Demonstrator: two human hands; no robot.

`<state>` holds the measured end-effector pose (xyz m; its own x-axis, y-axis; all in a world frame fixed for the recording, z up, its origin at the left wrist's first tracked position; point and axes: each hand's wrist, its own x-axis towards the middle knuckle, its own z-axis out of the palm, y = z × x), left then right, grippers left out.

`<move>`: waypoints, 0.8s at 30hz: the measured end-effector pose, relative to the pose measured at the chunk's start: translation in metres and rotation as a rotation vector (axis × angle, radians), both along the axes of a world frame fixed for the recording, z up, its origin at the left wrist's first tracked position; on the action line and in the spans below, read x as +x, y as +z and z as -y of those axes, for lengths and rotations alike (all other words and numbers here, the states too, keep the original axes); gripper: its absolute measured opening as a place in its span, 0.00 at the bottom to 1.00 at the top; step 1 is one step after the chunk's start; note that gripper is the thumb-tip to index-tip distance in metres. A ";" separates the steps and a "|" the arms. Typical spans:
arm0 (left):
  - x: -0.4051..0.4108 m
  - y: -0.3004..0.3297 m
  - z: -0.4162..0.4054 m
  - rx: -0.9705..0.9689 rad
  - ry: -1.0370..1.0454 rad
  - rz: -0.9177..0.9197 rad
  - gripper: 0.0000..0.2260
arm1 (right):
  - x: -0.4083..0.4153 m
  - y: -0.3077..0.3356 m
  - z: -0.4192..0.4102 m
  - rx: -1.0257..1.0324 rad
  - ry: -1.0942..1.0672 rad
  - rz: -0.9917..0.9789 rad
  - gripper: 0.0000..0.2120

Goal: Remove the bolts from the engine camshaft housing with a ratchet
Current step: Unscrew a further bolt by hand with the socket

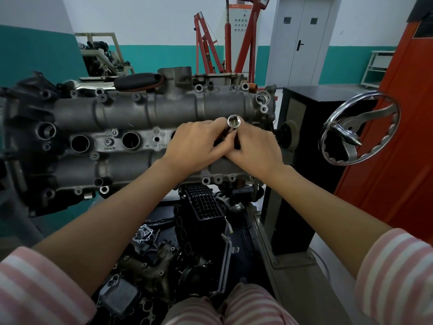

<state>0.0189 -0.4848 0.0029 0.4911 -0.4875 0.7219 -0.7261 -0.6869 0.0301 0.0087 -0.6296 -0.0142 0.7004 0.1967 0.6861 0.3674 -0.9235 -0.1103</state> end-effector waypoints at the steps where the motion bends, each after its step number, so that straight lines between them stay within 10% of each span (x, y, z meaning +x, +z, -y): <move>1: 0.000 0.000 0.000 -0.004 -0.002 -0.003 0.22 | 0.001 0.000 0.000 -0.006 -0.016 -0.004 0.16; 24: 0.000 -0.001 0.001 0.027 0.008 0.035 0.19 | 0.001 -0.002 -0.001 0.016 0.011 0.018 0.12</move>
<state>0.0189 -0.4860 0.0023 0.4694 -0.5033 0.7256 -0.7210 -0.6928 -0.0141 0.0097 -0.6289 -0.0161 0.6857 0.1929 0.7019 0.3795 -0.9176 -0.1186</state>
